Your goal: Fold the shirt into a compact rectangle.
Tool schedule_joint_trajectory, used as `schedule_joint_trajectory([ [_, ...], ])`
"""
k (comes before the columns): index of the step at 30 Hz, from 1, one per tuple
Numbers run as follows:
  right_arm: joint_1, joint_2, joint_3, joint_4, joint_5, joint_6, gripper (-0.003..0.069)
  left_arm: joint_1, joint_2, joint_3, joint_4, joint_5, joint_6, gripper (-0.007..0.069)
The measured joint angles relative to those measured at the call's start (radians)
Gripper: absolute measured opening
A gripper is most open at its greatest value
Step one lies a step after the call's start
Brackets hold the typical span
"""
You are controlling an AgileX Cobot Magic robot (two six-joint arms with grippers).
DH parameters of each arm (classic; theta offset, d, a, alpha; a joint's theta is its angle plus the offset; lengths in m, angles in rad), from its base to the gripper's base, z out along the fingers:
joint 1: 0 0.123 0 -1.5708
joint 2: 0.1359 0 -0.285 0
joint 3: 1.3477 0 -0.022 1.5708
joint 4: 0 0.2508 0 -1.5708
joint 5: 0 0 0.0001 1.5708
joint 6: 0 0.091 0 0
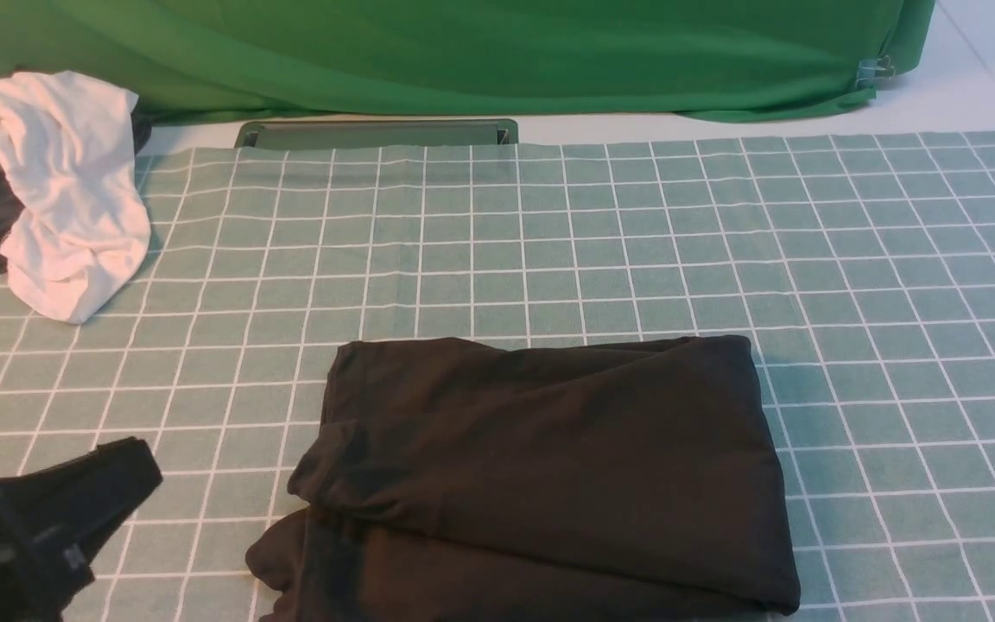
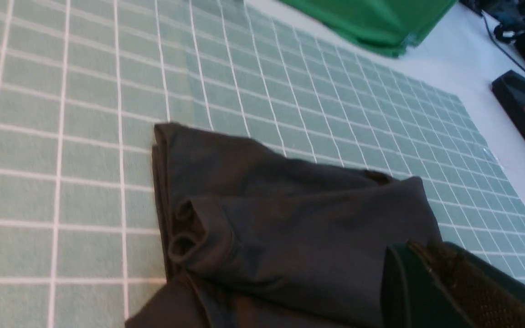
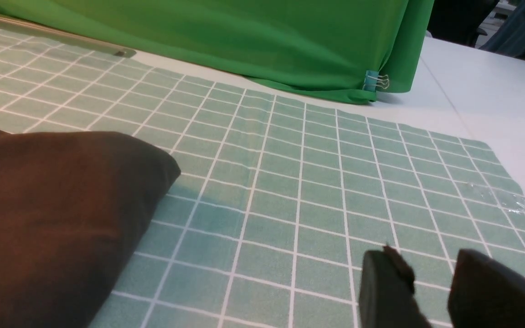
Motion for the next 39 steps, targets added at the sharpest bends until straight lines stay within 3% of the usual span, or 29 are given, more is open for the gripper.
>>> schedule_joint_trajectory([
  [9, 0.0, 0.0, 0.0, 0.0, 0.0, 0.001, 0.0237, 0.0, -0.028, 0.0, 0.043, -0.029, 0.054, 0.0016],
  [14, 0.0, 0.0, 0.0, 0.0, 0.0, 0.001, 0.0237, 0.0, -0.028, 0.008, 0.073, -0.186, 0.176, 0.0016],
  [23, 0.0, 0.0, 0.0, 0.0, 0.0, 0.001, 0.0238, 0.0, -0.028, 0.009, 0.109, -0.314, 0.175, 0.0016],
  [29, 0.0, 0.0, 0.0, 0.0, 0.0, 0.001, 0.0238, 0.0, -0.082, 0.063, 0.209, -0.372, -0.033, 0.0016],
  [31, 0.0, 0.0, 0.0, 0.0, 0.0, 0.001, 0.0238, 0.0, -0.129, 0.132, 0.361, -0.42, -0.239, 0.0017],
  [33, 0.0, 0.0, 0.0, 0.0, 0.0, 0.001, 0.0238, -0.001, -0.149, 0.168, 0.439, -0.448, -0.325, 0.0017],
  [36, 0.0, 0.0, 0.0, 0.0, 0.0, 0.001, 0.0238, -0.038, -0.207, 0.271, 0.641, -0.524, -0.6, 0.0017],
  [39, 0.0, 0.0, 0.0, 0.0, 0.0, 0.001, 0.0239, -0.095, -0.268, 0.364, 0.775, -0.577, -0.724, 0.0018],
])
